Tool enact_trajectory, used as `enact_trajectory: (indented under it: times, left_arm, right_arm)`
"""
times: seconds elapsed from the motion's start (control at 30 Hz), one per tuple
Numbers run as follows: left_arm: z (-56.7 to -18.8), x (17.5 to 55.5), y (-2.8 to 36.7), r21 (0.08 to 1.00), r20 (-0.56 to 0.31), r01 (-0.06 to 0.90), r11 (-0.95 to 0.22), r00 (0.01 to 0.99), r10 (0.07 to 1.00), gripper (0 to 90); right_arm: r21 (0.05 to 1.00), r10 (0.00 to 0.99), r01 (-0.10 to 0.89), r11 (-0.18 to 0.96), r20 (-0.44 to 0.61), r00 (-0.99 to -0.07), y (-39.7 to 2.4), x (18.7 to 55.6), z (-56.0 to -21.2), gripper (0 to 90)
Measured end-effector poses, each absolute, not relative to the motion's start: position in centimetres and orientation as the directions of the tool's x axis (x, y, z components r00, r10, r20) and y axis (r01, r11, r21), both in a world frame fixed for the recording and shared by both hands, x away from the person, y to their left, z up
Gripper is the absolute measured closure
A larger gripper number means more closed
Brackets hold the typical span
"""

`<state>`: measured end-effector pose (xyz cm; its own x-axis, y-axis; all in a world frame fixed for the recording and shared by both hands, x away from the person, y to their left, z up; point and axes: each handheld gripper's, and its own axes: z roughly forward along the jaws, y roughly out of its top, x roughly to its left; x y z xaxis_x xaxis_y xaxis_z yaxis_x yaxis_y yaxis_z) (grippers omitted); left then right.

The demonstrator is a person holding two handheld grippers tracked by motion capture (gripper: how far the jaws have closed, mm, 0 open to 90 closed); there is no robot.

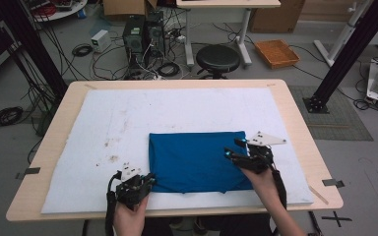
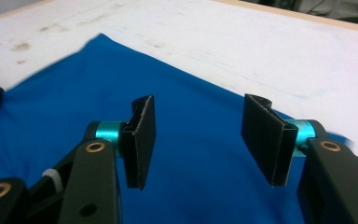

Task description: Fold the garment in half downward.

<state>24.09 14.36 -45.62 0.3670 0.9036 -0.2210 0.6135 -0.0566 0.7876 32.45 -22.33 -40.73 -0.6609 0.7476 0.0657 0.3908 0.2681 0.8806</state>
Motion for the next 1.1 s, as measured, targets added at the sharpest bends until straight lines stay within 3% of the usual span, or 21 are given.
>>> enact_trajectory:
  times: [0.63,1.1]
  left_arm:
    - [-46.0,24.1,14.8,0.793,-0.257,0.608,-0.022,0.367,0.894,82.7]
    - [-46.2,24.0,14.9,0.796,-0.266,0.605,-0.011,0.366,0.892,82.0]
  right_arm:
    - [0.835,0.667,0.421,0.355,0.090,-0.740,-5.9,38.7,-40.1,57.9]
    - [0.754,0.689,0.491,0.437,0.071,-0.722,2.2,42.3,-42.5,66.2]
